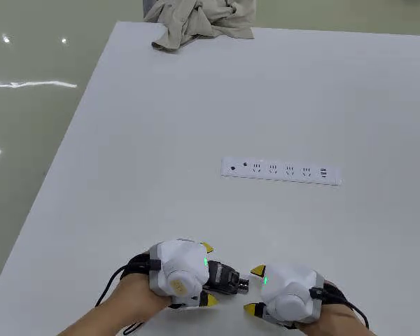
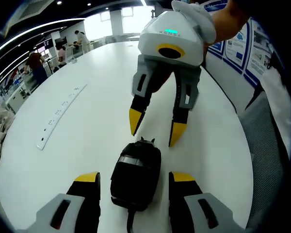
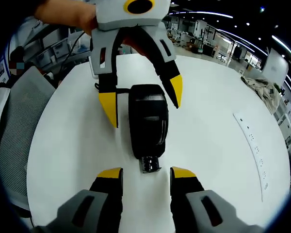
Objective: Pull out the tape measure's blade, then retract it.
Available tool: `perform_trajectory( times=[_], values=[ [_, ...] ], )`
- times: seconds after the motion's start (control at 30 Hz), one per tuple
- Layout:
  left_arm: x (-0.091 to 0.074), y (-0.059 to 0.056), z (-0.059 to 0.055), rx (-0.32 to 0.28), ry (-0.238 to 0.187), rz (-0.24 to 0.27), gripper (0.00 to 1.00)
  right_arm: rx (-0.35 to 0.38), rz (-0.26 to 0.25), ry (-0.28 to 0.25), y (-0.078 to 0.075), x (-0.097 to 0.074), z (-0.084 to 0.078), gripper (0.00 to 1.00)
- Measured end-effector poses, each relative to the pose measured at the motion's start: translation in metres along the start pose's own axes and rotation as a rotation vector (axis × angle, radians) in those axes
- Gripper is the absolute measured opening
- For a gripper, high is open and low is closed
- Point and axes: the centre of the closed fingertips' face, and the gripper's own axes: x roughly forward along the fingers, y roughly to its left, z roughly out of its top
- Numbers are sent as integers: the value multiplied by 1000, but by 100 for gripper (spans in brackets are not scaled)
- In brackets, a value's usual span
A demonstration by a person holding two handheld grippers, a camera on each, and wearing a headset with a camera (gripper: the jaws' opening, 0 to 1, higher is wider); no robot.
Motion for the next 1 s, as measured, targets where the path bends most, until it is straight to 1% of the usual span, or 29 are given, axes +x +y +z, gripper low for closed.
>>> perform_trajectory(
  times=[0.13, 0.3, 0.37, 0.6, 1.0],
  values=[
    [2, -4, 1, 29, 3, -23, 50, 0, 2, -1, -2, 3, 1, 38],
    [6, -5, 1, 74, 22, -29, 48, -6, 11, -1, -3, 4, 3, 34],
    [7, -4, 1, 75, 23, -31, 48, -12, 15, -2, -3, 5, 3, 32],
    [10, -4, 4, 85, 27, -36, 47, -15, 31, 6, -2, 9, 1, 31],
    [13, -5, 5, 94, 31, -45, 44, -26, 48, 11, -1, 16, 1, 25]
  ],
)
